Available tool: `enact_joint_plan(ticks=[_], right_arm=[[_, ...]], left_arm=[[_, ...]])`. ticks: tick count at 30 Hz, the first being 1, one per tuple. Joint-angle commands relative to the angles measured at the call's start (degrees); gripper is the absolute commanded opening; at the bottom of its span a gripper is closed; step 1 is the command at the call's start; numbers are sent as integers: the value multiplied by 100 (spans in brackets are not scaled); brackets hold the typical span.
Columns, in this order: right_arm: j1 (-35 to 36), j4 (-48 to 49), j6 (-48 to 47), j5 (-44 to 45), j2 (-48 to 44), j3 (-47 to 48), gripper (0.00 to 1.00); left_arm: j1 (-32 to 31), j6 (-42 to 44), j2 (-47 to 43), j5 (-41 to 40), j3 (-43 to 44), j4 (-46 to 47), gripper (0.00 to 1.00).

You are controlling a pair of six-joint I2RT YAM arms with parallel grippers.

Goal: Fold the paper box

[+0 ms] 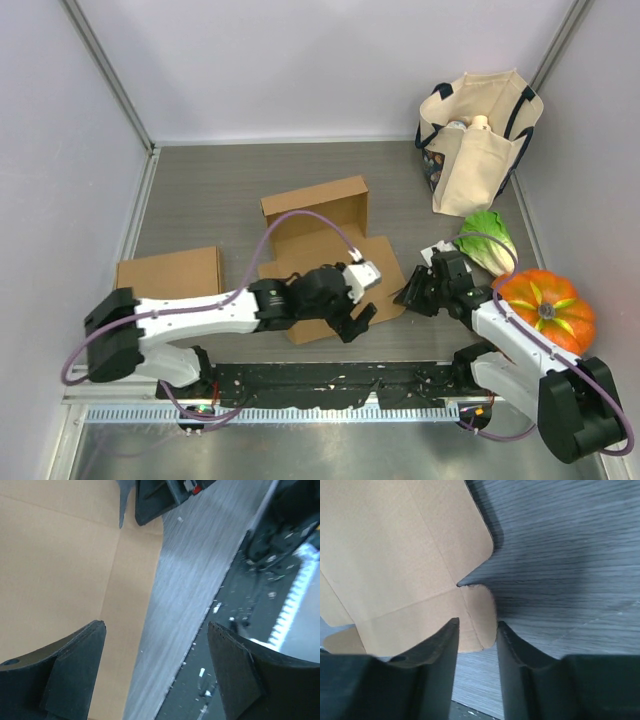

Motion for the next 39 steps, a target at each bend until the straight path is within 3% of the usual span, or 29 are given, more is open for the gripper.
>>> enact_joint_plan(ticks=[1,2,5,9,12,14,16,17,18,19,20,21,22,23,24,26,30,31,34,39], right_arm=[[-26,840,134,-324,152,-28,35],[-26,823,196,-306,117,60,23],[-35,612,468,-341,-23,340,1],[-35,208,732,-578,-94,693,1],[-35,173,908,-964,-120,816,1],[-35,155,961,-1192,-146,903,1],[-35,137,961,-1325,-147,992,1],[-35,129,813,-1317,-155,1140,2],[-35,-19,585,-1212,-112,1272,10],[-35,-230,348,-976,-85,1473,20],[-35,-502,-194,-208,-50,2024,46],[-35,-905,-417,182,-41,2316,54],[-35,-1057,-584,708,-41,2589,64],[-44,-1128,-699,1114,-58,2983,71],[-35,-1154,-857,2084,-67,3126,73],[-27,-1164,-911,2645,2,3460,79],[-44,-1452,-798,3840,354,3874,85],[-35,-1541,-632,4364,441,3918,88],[-53,-1874,-595,4772,1038,4077,92],[-44,-1578,-586,4335,1558,3603,92]], left_arm=[[-351,904,1048,-946,611,-205,87],[-404,974,1207,-1061,664,-196,87],[-624,1334,1744,-1790,744,59,88],[-756,1590,2193,-2432,902,165,94],[-809,1888,2421,-3160,1016,165,92],[-818,2029,2614,-3887,1139,95,87],[-818,2126,2720,-4338,1262,51,70],[-818,2152,2738,-4680,1315,-54,61],[-818,2109,2721,-4770,1376,-133,38],[-792,2048,2686,-4797,1533,-230,28],[-748,1943,2642,-4728,1648,-622,20],[-704,1646,2563,-4701,1797,-896,5],[-582,1286,2493,-4631,2155,-1212,0],[-485,1047,2414,-4526,2307,-1755,0],[-379,523,2343,-4186,2456,-2012,0],[51,-112,2097,-3929,3010,-2870,0],[1033,-1273,1632,-3340,3819,-3658,0],[1272,-1702,1491,-2608,4072,-3702,0],[2274,-2807,1394,-1078,4364,-3607,0],[3381,-5025,1718,-571,4927,-3974,0]])
